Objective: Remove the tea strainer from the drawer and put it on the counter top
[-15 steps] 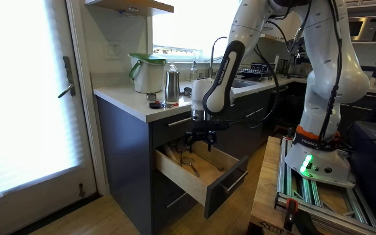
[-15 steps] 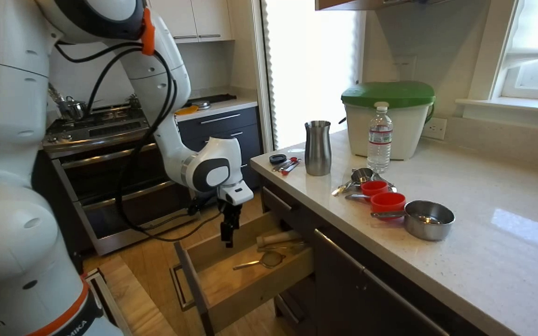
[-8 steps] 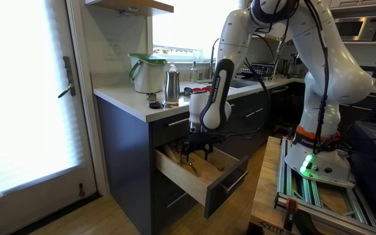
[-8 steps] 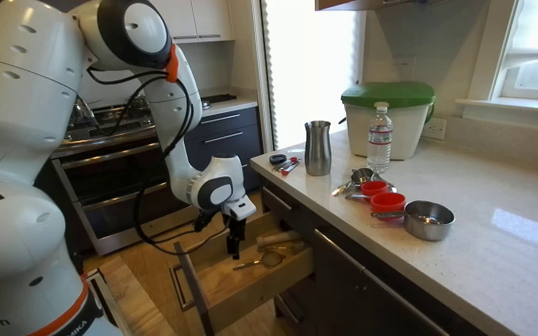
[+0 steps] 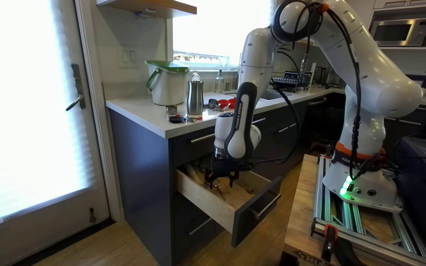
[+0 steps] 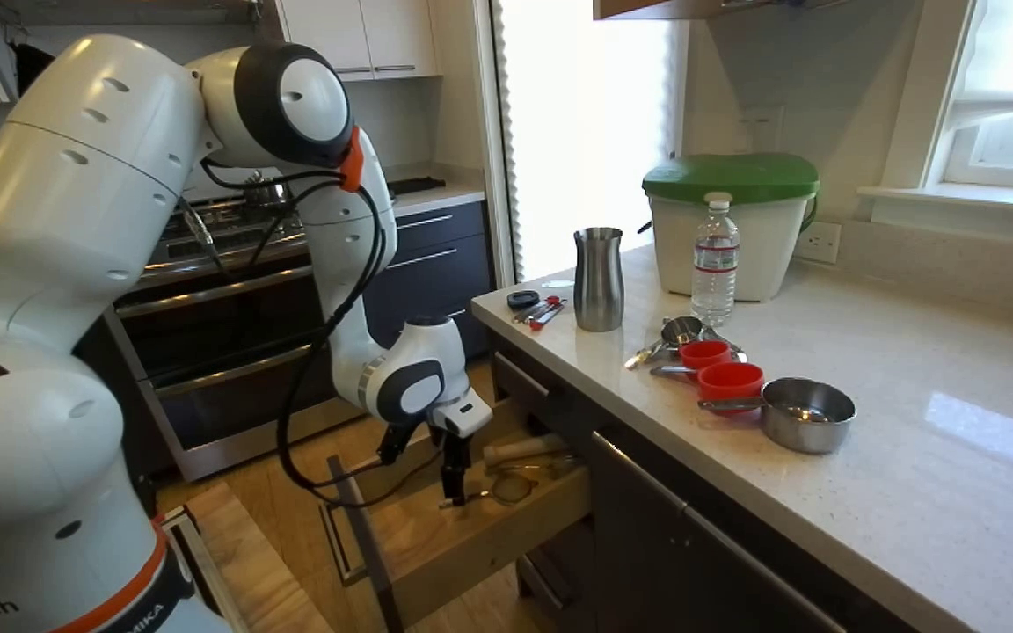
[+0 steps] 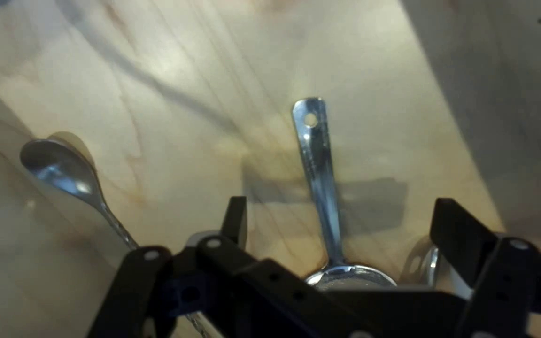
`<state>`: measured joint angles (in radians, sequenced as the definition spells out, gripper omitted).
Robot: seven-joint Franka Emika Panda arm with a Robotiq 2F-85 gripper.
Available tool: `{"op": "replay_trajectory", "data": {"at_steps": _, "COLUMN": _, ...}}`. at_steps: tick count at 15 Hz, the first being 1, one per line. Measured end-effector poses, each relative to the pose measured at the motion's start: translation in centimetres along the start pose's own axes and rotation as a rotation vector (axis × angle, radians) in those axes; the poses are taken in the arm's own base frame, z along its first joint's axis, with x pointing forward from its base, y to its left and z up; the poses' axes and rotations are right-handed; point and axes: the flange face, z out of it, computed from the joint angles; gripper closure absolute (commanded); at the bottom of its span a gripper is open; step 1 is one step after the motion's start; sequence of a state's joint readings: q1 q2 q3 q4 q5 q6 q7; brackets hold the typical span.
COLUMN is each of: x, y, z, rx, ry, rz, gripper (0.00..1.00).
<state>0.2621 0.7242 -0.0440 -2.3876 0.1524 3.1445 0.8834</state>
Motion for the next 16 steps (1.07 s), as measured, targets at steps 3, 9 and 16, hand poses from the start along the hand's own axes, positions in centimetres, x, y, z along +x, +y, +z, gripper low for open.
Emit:
{"op": "replay_trajectory", "data": {"at_steps": 3, "x": 0.7, "y": 0.4, "z": 0.7, "rx": 0.011, "ry": 0.014, "rz": -0.029, "gripper": 0.42}}
{"op": "replay_trajectory", "data": {"at_steps": 9, "x": 1.6, "y": 0.6, "z": 0.9, "rx": 0.027, "ry": 0.016, "rz": -0.070, "gripper": 0.87}}
{"op": "replay_trajectory", "data": {"at_steps": 16, "x": 1.9, "y": 0.7, "z": 1.7, "rx": 0.034, "ry": 0.000, "rz": -0.117, "gripper": 0.84}}
